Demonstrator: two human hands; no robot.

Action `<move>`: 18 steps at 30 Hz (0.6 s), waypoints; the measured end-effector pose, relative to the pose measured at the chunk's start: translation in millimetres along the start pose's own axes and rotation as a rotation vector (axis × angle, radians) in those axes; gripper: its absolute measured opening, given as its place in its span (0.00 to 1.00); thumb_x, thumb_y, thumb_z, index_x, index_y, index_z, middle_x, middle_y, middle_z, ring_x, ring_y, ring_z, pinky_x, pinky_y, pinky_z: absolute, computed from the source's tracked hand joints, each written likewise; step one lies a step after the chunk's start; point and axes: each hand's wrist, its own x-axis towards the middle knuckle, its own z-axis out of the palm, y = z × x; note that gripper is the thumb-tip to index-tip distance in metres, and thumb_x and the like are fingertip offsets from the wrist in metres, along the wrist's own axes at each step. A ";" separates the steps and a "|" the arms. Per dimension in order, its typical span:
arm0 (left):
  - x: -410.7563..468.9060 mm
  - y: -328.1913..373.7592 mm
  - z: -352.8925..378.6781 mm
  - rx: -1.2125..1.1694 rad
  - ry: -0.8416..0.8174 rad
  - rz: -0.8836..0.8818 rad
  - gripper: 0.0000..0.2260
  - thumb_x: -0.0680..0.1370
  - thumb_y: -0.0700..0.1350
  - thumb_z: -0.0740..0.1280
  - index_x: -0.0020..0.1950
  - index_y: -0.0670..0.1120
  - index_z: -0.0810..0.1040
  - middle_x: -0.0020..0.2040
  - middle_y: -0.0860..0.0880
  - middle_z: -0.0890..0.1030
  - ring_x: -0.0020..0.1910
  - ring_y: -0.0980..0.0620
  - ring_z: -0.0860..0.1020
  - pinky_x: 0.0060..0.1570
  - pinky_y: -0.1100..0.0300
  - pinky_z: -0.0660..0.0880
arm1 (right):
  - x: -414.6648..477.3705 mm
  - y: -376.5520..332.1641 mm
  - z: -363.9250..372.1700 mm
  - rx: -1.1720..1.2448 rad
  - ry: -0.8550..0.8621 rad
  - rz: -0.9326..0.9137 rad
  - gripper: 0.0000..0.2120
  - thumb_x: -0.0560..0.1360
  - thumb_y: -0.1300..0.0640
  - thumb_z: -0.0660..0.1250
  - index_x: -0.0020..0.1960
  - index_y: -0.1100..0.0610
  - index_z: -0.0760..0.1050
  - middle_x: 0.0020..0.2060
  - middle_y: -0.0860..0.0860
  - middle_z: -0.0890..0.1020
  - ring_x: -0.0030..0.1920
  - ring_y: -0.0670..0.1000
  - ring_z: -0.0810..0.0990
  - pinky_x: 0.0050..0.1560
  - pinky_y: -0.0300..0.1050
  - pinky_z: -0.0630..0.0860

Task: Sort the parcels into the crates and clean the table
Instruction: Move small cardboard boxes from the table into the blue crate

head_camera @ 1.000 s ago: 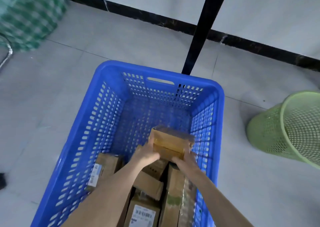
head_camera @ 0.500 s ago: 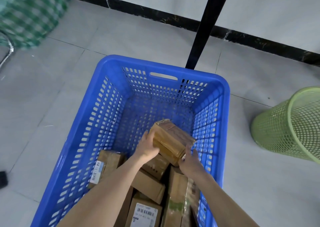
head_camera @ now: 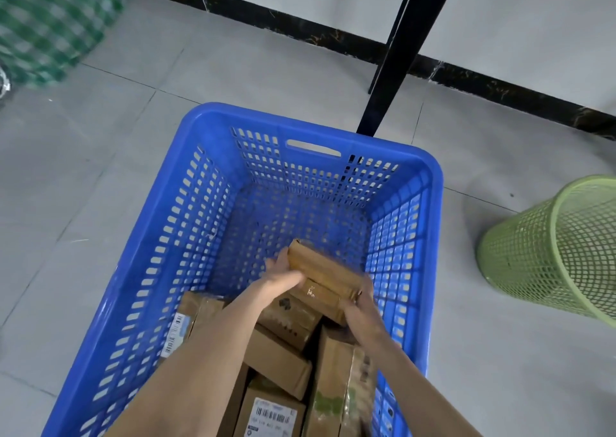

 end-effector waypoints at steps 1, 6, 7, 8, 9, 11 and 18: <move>-1.3 -2.3 -1.1 0.003 -0.014 0.011 0.39 0.74 0.39 0.62 0.77 0.57 0.43 0.77 0.43 0.39 0.76 0.41 0.43 0.72 0.40 0.51 | 2.0 1.3 -0.7 0.053 0.011 0.008 0.36 0.79 0.56 0.58 0.77 0.46 0.38 0.59 0.49 0.65 0.47 0.51 0.74 0.46 0.45 0.72; -7.5 -6.8 10.7 0.260 -0.131 0.050 0.37 0.76 0.44 0.61 0.77 0.56 0.40 0.76 0.47 0.35 0.76 0.41 0.50 0.67 0.54 0.62 | 3.9 -0.3 -0.4 -0.209 -0.123 0.125 0.31 0.80 0.50 0.55 0.78 0.52 0.45 0.74 0.54 0.58 0.65 0.58 0.69 0.55 0.46 0.68; -8.8 -7.3 16.0 0.325 -0.147 0.057 0.37 0.76 0.45 0.61 0.77 0.56 0.41 0.77 0.48 0.36 0.75 0.40 0.53 0.67 0.52 0.64 | 3.8 -1.1 -0.8 -0.286 -0.143 0.129 0.27 0.81 0.52 0.54 0.77 0.58 0.52 0.73 0.57 0.60 0.68 0.58 0.67 0.59 0.45 0.66; -10.4 -7.3 19.7 0.370 -0.156 0.056 0.37 0.75 0.45 0.61 0.78 0.56 0.42 0.76 0.48 0.38 0.74 0.40 0.55 0.67 0.50 0.65 | 5.0 -3.9 -0.2 -0.335 -0.154 0.136 0.23 0.82 0.53 0.53 0.74 0.62 0.59 0.72 0.59 0.64 0.69 0.58 0.66 0.60 0.43 0.66; -13.0 -5.3 22.7 0.412 -0.158 0.054 0.37 0.75 0.45 0.60 0.78 0.56 0.41 0.76 0.49 0.38 0.74 0.40 0.56 0.67 0.49 0.66 | 6.4 -5.5 -1.0 -0.349 -0.154 0.147 0.22 0.82 0.54 0.53 0.71 0.65 0.63 0.70 0.60 0.67 0.69 0.58 0.67 0.61 0.42 0.66; -17.0 -4.0 23.6 0.485 -0.155 0.046 0.37 0.76 0.44 0.60 0.77 0.55 0.41 0.76 0.49 0.38 0.74 0.40 0.55 0.68 0.47 0.65 | 5.5 -9.2 -1.6 -0.353 -0.158 0.179 0.22 0.82 0.54 0.55 0.69 0.67 0.65 0.67 0.62 0.70 0.68 0.59 0.68 0.63 0.44 0.66; -55.1 10.3 7.4 0.523 -0.152 0.146 0.34 0.78 0.45 0.60 0.78 0.54 0.44 0.77 0.53 0.38 0.77 0.47 0.42 0.74 0.45 0.48 | -26.4 -11.2 -7.4 -0.304 -0.068 -0.014 0.30 0.80 0.52 0.57 0.78 0.56 0.49 0.77 0.50 0.49 0.74 0.55 0.59 0.67 0.45 0.65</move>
